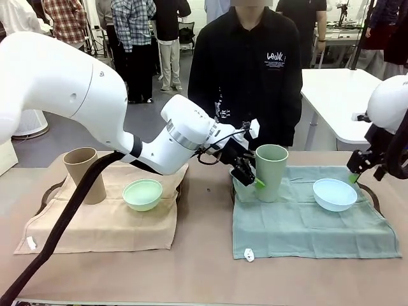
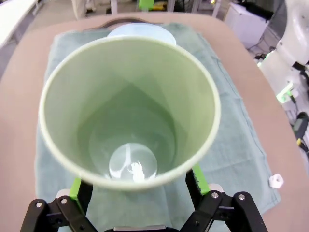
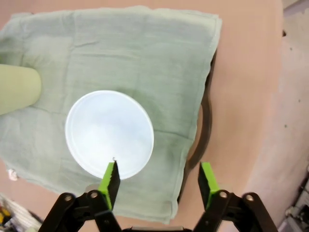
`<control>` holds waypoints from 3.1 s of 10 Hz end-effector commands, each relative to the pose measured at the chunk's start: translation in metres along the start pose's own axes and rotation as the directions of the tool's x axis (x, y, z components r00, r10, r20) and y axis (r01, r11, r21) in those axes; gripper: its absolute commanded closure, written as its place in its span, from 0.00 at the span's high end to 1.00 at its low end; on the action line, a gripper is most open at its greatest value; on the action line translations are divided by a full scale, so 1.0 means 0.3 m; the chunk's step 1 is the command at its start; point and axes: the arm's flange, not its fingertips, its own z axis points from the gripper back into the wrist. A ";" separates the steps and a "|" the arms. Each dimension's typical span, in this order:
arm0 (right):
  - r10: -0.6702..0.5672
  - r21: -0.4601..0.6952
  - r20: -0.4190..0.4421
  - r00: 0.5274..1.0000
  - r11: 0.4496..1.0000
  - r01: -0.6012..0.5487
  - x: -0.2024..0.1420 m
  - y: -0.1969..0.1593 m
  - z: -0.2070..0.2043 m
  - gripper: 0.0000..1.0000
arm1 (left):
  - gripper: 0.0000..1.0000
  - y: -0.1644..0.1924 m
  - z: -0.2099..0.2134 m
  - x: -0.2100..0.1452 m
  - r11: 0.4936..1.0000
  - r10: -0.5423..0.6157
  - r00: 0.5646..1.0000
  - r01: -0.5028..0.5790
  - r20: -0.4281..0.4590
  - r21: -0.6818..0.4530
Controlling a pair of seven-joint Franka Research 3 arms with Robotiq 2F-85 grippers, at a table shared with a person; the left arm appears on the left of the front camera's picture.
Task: Set up a tray with a mat and arrange the tableware.
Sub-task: Place the Picnic Bowl and Reusable plastic cup back onto the Handle tray in front of the human's position.
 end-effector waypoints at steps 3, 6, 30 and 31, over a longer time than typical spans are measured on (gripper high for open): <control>-0.051 -0.008 -0.013 0.999 0.999 0.051 -0.079 0.009 0.102 1.00 | 1.00 -0.060 0.156 0.024 0.981 0.193 0.968 -0.188 -0.161 0.044; -0.069 -0.031 -0.031 0.997 0.997 0.068 -0.104 0.032 0.169 1.00 | 1.00 -0.227 0.353 0.171 0.869 0.486 0.787 -0.388 -0.381 0.309; -0.166 0.110 -0.013 0.986 0.980 0.167 -0.270 -0.012 0.578 1.00 | 1.00 -0.690 1.369 0.112 0.151 0.955 0.280 -0.735 0.093 0.662; -0.167 -0.013 0.018 0.986 0.986 0.167 -0.242 -0.004 0.537 1.00 | 1.00 -0.722 1.420 0.100 0.145 0.941 0.309 -0.730 0.134 0.668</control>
